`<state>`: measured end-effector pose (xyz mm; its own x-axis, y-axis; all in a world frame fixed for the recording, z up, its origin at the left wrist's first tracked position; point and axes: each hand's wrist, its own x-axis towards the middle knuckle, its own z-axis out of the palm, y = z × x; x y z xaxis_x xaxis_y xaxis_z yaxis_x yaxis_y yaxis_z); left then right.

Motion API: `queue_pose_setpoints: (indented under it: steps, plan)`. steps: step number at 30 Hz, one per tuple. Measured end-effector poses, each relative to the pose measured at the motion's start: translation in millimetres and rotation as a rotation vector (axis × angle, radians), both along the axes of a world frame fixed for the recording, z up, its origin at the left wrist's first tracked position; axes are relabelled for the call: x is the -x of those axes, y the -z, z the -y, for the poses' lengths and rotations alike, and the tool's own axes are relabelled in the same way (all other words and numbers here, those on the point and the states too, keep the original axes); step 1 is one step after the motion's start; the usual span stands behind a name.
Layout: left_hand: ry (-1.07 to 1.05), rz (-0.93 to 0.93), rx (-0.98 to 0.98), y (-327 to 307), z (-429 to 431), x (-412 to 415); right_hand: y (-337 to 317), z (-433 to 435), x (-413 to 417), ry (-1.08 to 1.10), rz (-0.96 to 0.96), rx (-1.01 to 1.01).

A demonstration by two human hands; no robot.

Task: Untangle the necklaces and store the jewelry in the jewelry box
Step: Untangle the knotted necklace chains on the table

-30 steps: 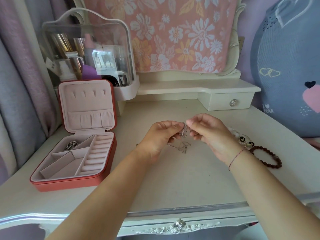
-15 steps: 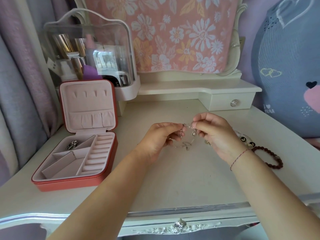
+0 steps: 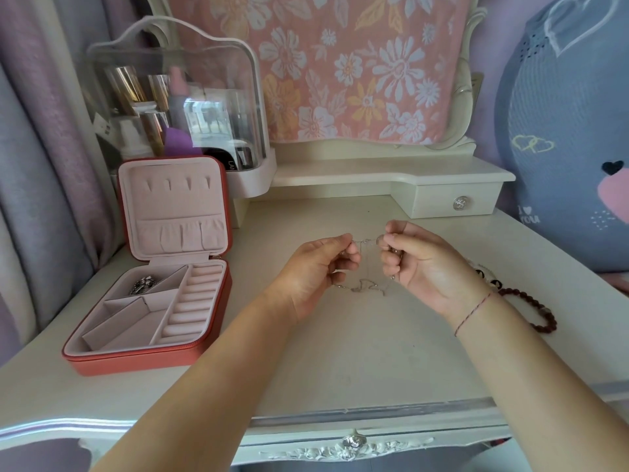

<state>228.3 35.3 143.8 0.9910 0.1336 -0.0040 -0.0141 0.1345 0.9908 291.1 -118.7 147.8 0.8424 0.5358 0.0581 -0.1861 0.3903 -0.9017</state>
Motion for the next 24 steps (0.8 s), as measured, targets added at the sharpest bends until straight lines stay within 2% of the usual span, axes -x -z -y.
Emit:
queue_pose_setpoints:
  steps: [5,14,18,24]
  plan:
    - [-0.023,0.055,0.020,-1.1,-0.2,-0.7,3.1,-0.3,2.1,0.011,0.177,0.212]
    - [-0.022,0.094,0.048,1.1,-1.0,-2.4,4.2,-2.6,6.8,0.110,0.341,0.409]
    - [0.007,0.095,0.032,1.6,0.5,-2.9,1.9,-1.8,9.0,0.128,0.375,0.437]
    - [0.044,0.112,0.056,5.0,0.3,-2.2,2.1,-3.8,10.5,0.112,0.385,0.364]
